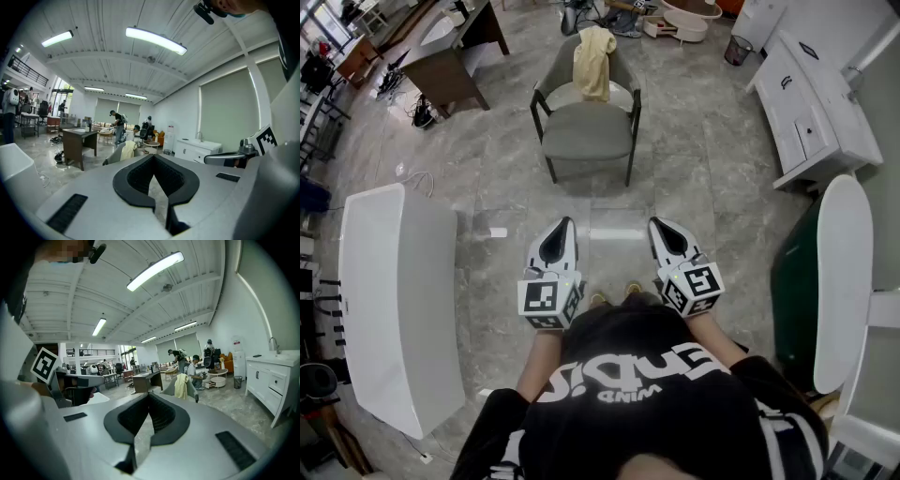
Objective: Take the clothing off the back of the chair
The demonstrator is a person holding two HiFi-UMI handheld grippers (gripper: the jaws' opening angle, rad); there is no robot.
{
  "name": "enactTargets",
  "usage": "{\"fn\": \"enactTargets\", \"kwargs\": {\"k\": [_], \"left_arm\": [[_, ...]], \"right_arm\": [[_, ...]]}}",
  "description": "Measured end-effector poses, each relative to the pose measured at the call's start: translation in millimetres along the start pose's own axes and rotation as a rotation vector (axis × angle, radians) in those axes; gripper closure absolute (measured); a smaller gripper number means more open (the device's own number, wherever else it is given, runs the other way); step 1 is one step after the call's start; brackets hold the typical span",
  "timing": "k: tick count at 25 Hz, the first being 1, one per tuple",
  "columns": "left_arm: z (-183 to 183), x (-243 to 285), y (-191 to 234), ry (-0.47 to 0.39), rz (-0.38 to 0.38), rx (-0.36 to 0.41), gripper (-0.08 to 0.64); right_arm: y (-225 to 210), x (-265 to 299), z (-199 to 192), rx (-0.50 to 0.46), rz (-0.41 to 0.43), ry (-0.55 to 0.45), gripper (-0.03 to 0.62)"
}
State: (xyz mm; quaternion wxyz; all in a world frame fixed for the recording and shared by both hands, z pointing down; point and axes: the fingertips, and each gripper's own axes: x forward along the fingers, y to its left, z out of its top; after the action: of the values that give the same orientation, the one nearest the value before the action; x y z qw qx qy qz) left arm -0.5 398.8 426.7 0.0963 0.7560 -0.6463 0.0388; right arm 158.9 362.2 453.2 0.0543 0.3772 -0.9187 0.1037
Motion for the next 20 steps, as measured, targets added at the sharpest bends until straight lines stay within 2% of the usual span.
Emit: {"fn": "enactTargets", "kwargs": {"k": [11,15,20], "left_arm": [[-8.7,-10.3,13.2,0.002,-0.039,0.016,0.546],[-16.1,-12.4,23.5,0.007,-0.061,0.033,0.546],[-11.1,-6.4,37.7,-0.001,-0.068,0.025,0.546]], "right_arm": [[17.9,6.1,-9.2,-0.002,-0.012,-0.011,0.578],[16.2,12.0,-11.3,0.029,-0.041,-0.031,0.578],[16.0,23.0,-6.8,0.021,-0.061,-0.032,0.578]]}}
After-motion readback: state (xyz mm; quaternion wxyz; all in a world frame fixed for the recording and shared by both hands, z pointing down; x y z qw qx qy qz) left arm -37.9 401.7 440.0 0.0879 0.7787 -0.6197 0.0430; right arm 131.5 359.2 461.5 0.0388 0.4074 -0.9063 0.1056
